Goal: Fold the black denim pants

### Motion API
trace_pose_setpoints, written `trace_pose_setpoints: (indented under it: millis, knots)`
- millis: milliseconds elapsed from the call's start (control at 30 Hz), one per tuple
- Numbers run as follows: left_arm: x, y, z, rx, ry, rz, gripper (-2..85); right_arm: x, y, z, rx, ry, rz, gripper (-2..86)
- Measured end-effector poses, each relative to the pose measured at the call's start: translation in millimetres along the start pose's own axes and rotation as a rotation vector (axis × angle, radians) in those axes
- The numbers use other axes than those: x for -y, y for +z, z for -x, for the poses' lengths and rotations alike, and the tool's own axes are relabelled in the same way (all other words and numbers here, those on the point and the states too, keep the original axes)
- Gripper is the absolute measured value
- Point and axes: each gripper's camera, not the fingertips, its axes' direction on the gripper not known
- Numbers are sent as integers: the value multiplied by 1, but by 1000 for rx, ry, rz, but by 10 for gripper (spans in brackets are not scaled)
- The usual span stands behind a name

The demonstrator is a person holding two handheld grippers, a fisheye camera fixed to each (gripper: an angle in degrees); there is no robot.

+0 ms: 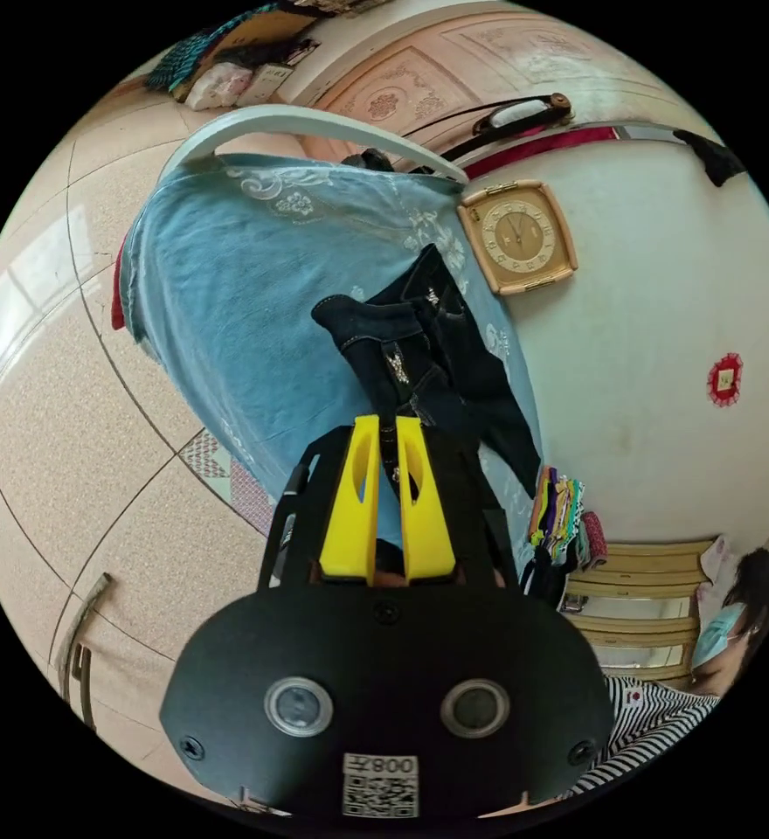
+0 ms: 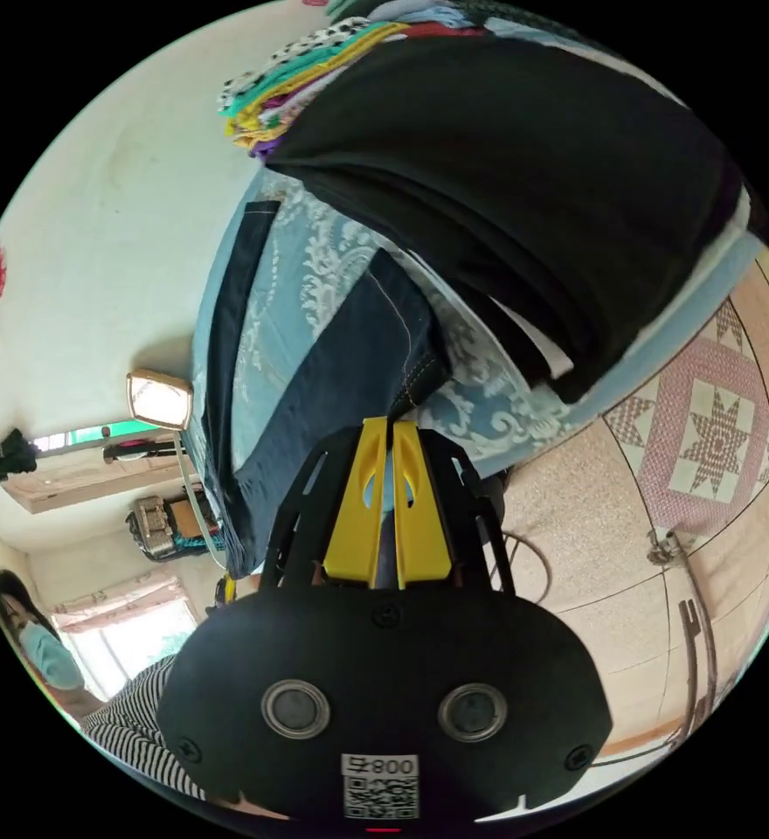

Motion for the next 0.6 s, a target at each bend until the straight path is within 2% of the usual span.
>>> trace_pose_setpoints:
  millis: [67,167,400,467,600]
  knots:
    - [11,28,8,50,-100,62,37,-1,15,-20,38,92,24,5]
    - [20,37,1,51,-161,31,43,-2,22,-26,155,182,-17,6]
    - [45,7,-52,167,-145,-99,37,1,-4,33,-60,82,-57,2]
    - [58,14,-82,141,-86,-89,32,1,-11,48,-144,70,-86,1]
    - [87,59,-149,79,65,10,22,18,-4,113,-206,-103,-114,0]
